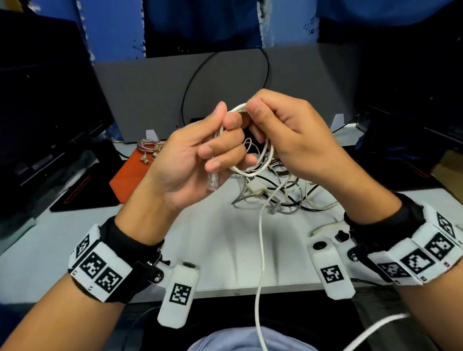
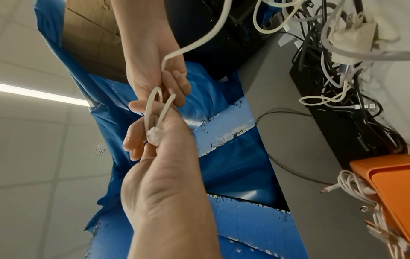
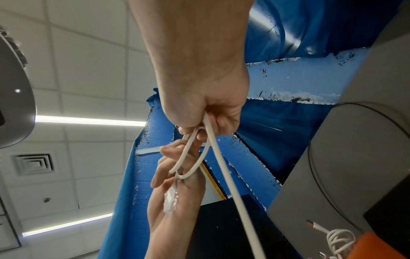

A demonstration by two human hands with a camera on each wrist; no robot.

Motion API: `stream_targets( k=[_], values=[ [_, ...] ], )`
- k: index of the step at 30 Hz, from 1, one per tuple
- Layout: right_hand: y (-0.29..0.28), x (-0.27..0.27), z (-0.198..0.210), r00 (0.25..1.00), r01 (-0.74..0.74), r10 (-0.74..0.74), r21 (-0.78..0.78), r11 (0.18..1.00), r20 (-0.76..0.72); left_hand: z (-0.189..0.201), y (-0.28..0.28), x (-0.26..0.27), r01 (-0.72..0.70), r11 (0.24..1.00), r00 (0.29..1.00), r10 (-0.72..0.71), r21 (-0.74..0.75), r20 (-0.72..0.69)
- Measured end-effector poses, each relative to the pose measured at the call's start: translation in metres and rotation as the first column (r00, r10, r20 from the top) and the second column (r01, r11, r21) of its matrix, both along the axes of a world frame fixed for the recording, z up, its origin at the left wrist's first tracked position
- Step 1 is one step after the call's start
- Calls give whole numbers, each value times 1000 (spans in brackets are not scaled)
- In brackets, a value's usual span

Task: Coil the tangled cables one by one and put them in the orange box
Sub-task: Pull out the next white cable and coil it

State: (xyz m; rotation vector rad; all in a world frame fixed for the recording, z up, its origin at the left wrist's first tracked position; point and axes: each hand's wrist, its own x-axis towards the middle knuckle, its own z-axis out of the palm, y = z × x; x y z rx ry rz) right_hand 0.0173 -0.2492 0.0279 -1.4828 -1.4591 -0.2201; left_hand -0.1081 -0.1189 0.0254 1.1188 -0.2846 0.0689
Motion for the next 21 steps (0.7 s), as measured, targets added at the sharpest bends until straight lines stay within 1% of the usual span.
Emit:
stream_targets(
  k=[2, 4, 6, 8, 10, 12, 14, 15, 16, 17, 18, 19, 20, 21],
  values=[
    [1, 1, 0, 998, -33, 35, 39, 999, -55, 1, 0, -1, 29, 999, 999, -29, -12, 23],
    [1, 2, -1, 990, -66, 74, 65, 996, -123, 3, 2, -2, 26, 999, 998, -24, -42, 60],
    [3, 5, -3, 979, -79, 85, 38, 996, -187, 6, 6, -3, 22, 990, 994, -7, -141, 107],
    [6, 9, -7, 976, -52, 38, -59, 997, -213, 8, 11, -2, -32, 967, 983, 75, -254, 165],
    [11, 9, -15, 978, -28, -16, -208, 978, -208, 11, 14, -2, -171, 933, 953, 239, -316, 189],
    [17, 2, -26, 979, -36, -41, -371, 928, -199, 11, 17, -1, -297, 883, 905, 382, -364, 189],
    [22, -9, -37, 969, -111, -23, -519, 847, -244, 9, 19, 0, -374, 842, 861, 471, -389, 192],
    [23, -14, -40, 965, -164, 7, -584, 795, -262, 8, 19, 1, -409, 835, 839, 502, -368, 209],
    [22, -19, -43, 961, -220, 50, -646, 731, -271, 8, 19, 2, -482, 825, 798, 552, -296, 240],
    [20, -24, -44, 955, -274, 101, -699, 660, -279, 8, 18, 2, -591, 787, 734, 615, -177, 289],
    [17, -28, -43, 944, -323, 153, -734, 598, -291, 8, 16, 3, -694, 719, 661, 658, -40, 361],
    [14, -32, -41, 931, -365, 198, -745, 559, -307, 7, 16, 3, -772, 627, 601, 664, 107, 446],
    [11, -34, -37, 914, -405, 236, -734, 545, -329, 6, 16, 2, -811, 527, 574, 635, 253, 517],
    [8, -36, -32, 893, -451, 268, -703, 550, -362, 5, 18, 1, -819, 412, 573, 586, 399, 572]
  ],
)
